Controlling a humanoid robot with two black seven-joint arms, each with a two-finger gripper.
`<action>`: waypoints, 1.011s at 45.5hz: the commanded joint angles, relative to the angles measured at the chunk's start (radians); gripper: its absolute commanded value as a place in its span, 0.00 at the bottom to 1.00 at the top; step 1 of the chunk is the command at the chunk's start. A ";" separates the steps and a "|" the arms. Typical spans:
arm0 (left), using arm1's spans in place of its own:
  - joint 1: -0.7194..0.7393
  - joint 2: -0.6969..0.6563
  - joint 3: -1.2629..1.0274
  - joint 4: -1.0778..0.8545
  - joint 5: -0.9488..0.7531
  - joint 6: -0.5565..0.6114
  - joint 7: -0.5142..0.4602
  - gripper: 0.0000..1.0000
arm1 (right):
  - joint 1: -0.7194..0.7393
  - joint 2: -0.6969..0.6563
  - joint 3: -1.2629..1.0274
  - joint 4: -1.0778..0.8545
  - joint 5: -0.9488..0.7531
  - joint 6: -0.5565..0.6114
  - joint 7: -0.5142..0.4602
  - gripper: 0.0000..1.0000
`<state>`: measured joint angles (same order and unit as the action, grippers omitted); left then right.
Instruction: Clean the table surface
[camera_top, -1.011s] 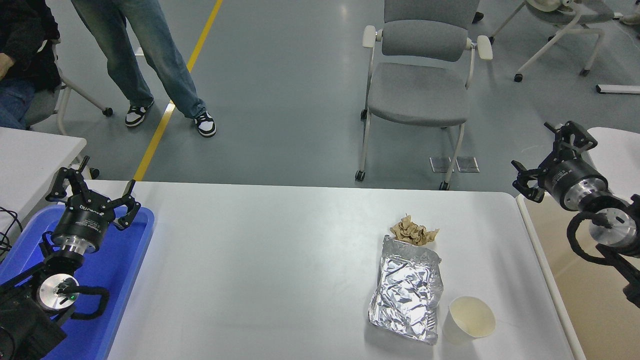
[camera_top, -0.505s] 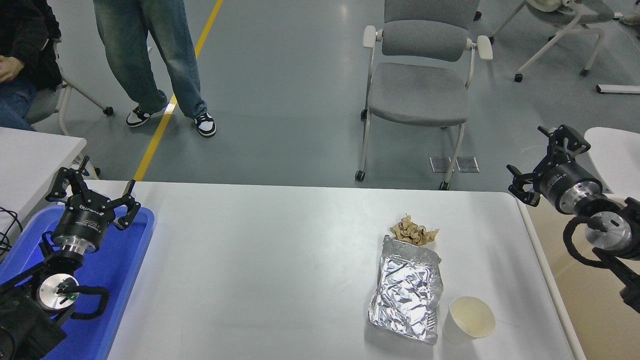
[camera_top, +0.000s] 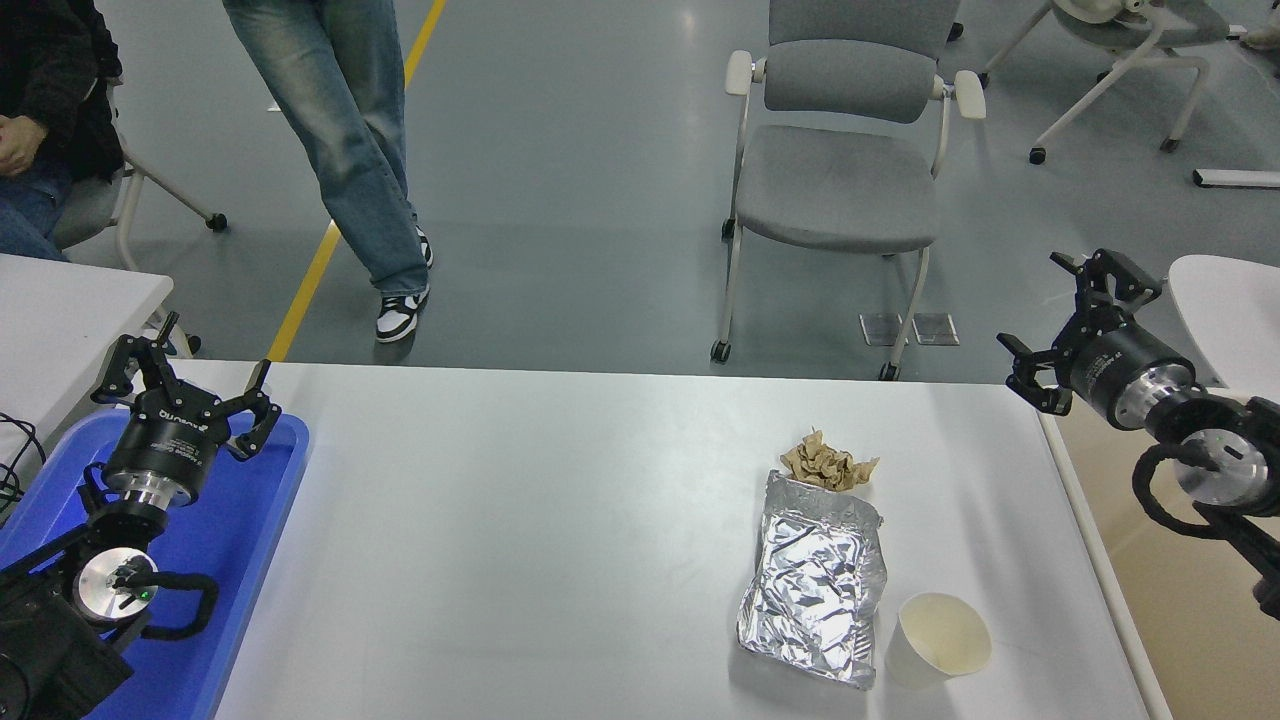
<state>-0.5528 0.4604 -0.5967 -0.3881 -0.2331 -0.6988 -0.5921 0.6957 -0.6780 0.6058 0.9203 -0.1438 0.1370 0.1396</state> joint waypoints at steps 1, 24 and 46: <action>-0.001 0.000 0.000 0.000 0.000 -0.001 0.000 1.00 | 0.019 -0.115 -0.069 0.121 -0.339 0.062 0.003 1.00; -0.001 0.000 0.000 0.000 0.000 -0.001 0.000 1.00 | 0.110 -0.354 -0.406 0.522 -0.841 0.105 0.001 1.00; -0.001 0.000 0.000 0.000 0.000 -0.001 0.000 1.00 | 0.084 -0.399 -0.617 0.571 -1.088 0.096 -0.012 1.00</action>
<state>-0.5537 0.4602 -0.5967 -0.3881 -0.2331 -0.6996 -0.5921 0.7907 -1.0578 0.0885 1.4710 -1.1084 0.2368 0.1323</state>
